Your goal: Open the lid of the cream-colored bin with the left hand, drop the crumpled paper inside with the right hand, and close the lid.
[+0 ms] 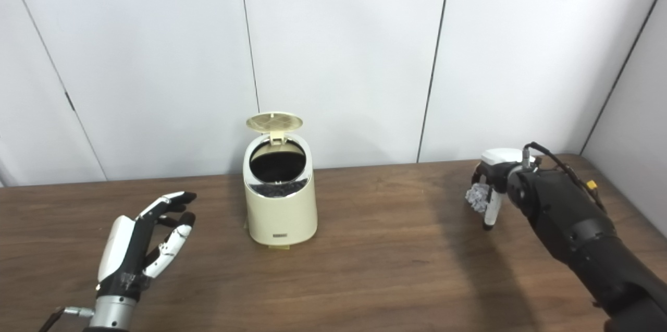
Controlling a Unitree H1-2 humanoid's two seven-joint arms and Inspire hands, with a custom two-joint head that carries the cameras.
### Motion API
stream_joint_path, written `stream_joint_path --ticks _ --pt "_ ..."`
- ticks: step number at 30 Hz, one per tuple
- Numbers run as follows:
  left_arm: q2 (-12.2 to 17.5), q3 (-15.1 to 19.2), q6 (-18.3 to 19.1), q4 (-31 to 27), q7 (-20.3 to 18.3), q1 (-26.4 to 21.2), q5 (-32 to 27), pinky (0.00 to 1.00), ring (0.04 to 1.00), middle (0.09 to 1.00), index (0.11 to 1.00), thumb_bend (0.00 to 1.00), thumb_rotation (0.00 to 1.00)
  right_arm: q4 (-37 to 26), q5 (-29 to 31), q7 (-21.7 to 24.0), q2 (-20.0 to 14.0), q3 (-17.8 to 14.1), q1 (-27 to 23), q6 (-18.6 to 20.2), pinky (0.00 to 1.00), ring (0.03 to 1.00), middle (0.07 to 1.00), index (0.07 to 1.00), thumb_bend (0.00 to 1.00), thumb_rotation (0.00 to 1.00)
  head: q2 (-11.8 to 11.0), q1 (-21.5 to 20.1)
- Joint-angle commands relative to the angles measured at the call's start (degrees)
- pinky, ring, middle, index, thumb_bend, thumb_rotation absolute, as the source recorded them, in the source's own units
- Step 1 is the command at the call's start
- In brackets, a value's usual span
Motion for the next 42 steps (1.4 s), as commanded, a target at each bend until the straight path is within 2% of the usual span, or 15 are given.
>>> stream_joint_path --ticks 1,4,6,11,12,14,16,18,21,23,25,26,32,37,42 --pt "0.75 0.23 -1.63 -1.43 1.35 -1.68 0.10 0.62 0.732 0.761 0.774 0.49 0.86 -2.25 0.39 -0.83 -1.52 -0.69 -2.31 -0.64 0.88 0.723 0.682 0.753 0.84 0.10 0.05 0.09" --pt "0.69 0.18 -1.40 -1.56 1.41 -1.66 0.52 0.62 0.733 0.760 0.774 0.49 0.86 -1.37 0.39 -1.51 -1.51 -0.38 -2.70 -1.59 0.64 0.593 0.605 0.733 0.85 0.10 0.06 0.13" --pt "0.65 0.16 -1.47 -1.51 1.46 -1.67 0.60 0.62 0.732 0.759 0.773 0.49 0.86 -1.07 0.61 -2.42 -1.34 -0.66 -2.68 -2.13 0.65 0.622 0.641 0.714 0.87 0.10 -0.05 0.15" --pt "0.46 0.17 -0.75 -1.80 1.04 -1.62 0.41 0.62 0.733 0.763 0.774 0.49 0.85 -0.36 1.44 -3.45 -1.08 -0.93 -2.85 -2.92 0.42 0.479 0.546 0.709 0.87 0.10 -0.09 0.12" --pt "0.46 0.15 -0.64 -1.89 0.96 -1.61 0.40 0.62 0.734 0.766 0.774 0.49 0.84 -1.16 1.53 -3.32 -1.10 -1.04 -2.68 -2.65 0.42 0.487 0.560 0.710 0.87 0.10 -0.09 0.12" --pt "0.38 0.13 -0.36 -2.04 0.94 -1.59 0.53 0.62 0.734 0.766 0.774 0.48 0.84 -2.03 1.84 -3.39 -1.09 -1.29 -2.44 -2.48 0.61 0.620 0.648 0.703 0.88 0.09 -0.12 0.13" --pt "0.32 0.11 -0.33 -2.04 1.03 -1.60 0.66 0.62 0.735 0.767 0.774 0.48 0.83 -1.64 2.06 -3.51 -1.05 -1.28 -2.59 -2.62 0.69 0.658 0.666 0.703 0.87 0.09 -0.17 0.12" --pt "0.34 0.08 -0.45 -2.01 0.96 -1.61 0.56 0.62 0.736 0.767 0.774 0.47 0.83 -0.60 2.71 -3.80 -0.94 -1.47 -2.82 -3.04 0.54 0.580 0.628 0.709 0.87 0.08 -0.17 0.12" --pt "0.35 0.04 -0.03 -2.28 0.77 -1.54 0.74 0.62 0.736 0.768 0.774 0.48 0.83 -0.82 3.02 -4.46 -0.90 -1.69 -2.47 -3.01 0.44 0.501 0.561 0.698 0.86 0.05 -0.17 0.12" --pt "0.38 0.03 -0.07 -2.24 0.79 -1.53 0.71 0.62 0.733 0.765 0.773 0.48 0.83 -0.87 2.24 -4.46 -0.90 -1.13 -2.51 -2.21 0.36 0.439 0.504 0.673 0.65 0.01 -0.17 0.12" --pt "0.38 0.05 -0.03 -2.33 0.72 -1.49 0.54 0.62 0.736 0.768 0.774 0.48 0.83 -0.16 1.62 -5.71 -0.26 -1.19 -2.55 -0.48 0.33 0.421 0.488 0.638 0.59 0.00 0.07 0.13" --pt "0.38 0.05 -0.08 -2.35 0.72 -1.48 0.47 0.62 0.737 0.768 0.774 0.47 0.83 0.25 1.31 -6.58 0.01 -1.22 -2.54 0.02 0.28 0.382 0.485 0.537 0.55 0.00 0.07 0.13" --pt "0.47 0.08 -0.25 -2.09 0.86 -1.56 0.50 0.62 0.730 0.763 0.770 0.48 0.84 1.50 -1.80 -9.78 0.75 0.55 -2.80 1.58 0.29 0.401 0.430 0.501 0.53 0.00 0.05 0.05" --pt "0.48 0.05 -0.41 -2.18 0.98 -1.53 0.61 0.62 0.731 0.763 0.768 0.48 0.84 0.61 -2.17 -9.36 0.67 0.60 -2.65 2.50 0.34 0.470 0.503 0.484 0.53 0.00 0.05 0.05" --pt "0.50 0.03 -0.56 -2.09 0.97 -1.55 0.52 0.62 0.731 0.763 0.768 0.48 0.84 0.04 -2.21 -8.51 0.52 0.66 -2.62 2.62 0.29 0.406 0.441 0.496 0.53 0.00 0.10 -0.09"
